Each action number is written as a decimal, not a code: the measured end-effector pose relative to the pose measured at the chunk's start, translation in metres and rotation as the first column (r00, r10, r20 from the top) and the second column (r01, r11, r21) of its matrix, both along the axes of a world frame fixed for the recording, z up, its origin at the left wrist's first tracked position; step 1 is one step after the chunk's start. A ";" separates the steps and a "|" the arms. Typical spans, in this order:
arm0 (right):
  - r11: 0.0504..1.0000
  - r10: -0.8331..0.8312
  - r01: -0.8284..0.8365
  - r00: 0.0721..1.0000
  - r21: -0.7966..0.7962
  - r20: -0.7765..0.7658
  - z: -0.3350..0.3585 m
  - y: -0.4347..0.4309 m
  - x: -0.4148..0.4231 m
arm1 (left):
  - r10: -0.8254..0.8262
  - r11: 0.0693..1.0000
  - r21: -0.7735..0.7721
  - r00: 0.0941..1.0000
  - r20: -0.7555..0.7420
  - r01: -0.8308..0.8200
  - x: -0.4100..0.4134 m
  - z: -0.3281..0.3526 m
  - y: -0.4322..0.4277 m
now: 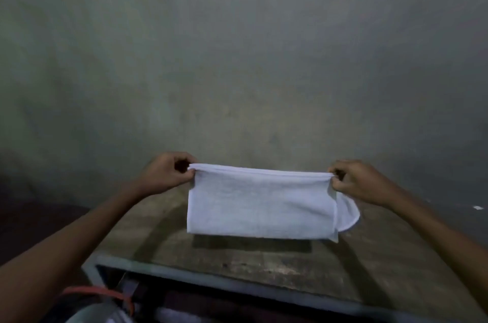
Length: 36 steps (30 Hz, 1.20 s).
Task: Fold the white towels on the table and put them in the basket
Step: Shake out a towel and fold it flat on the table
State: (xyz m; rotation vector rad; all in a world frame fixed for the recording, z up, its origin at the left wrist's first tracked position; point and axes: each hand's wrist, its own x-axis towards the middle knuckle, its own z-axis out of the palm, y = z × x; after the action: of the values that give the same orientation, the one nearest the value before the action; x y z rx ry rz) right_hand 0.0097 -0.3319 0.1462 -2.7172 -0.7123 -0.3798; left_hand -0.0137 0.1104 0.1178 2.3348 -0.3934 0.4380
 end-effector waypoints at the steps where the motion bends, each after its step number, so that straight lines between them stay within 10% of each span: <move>1: 0.998 -0.020 0.019 0.999 0.052 0.030 0.024 -0.002 0.001 | 0.001 1.000 -0.019 1.000 0.025 -0.001 0.003 0.023 -0.002; 10: 0.983 -0.054 0.028 0.989 0.181 0.138 0.171 -0.016 -0.022 | -0.013 1.000 0.011 0.960 0.281 0.011 0.006 0.182 -0.019; 24: 0.957 -0.260 0.289 0.849 0.009 0.460 0.188 -0.015 -0.026 | -0.027 0.999 0.050 0.938 0.346 0.010 0.000 0.207 -0.036; 36: 0.987 -0.004 0.044 0.969 0.157 -0.246 0.089 -0.015 -0.022 | -0.235 0.972 -0.072 0.938 -0.255 0.224 -0.010 0.107 -0.005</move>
State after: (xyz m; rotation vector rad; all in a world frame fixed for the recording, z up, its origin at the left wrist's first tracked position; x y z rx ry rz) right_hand -0.0123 -0.3466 0.2353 -2.5609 -0.5544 -0.0974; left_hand -0.0234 0.1056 0.2250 2.2336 -0.5150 0.0223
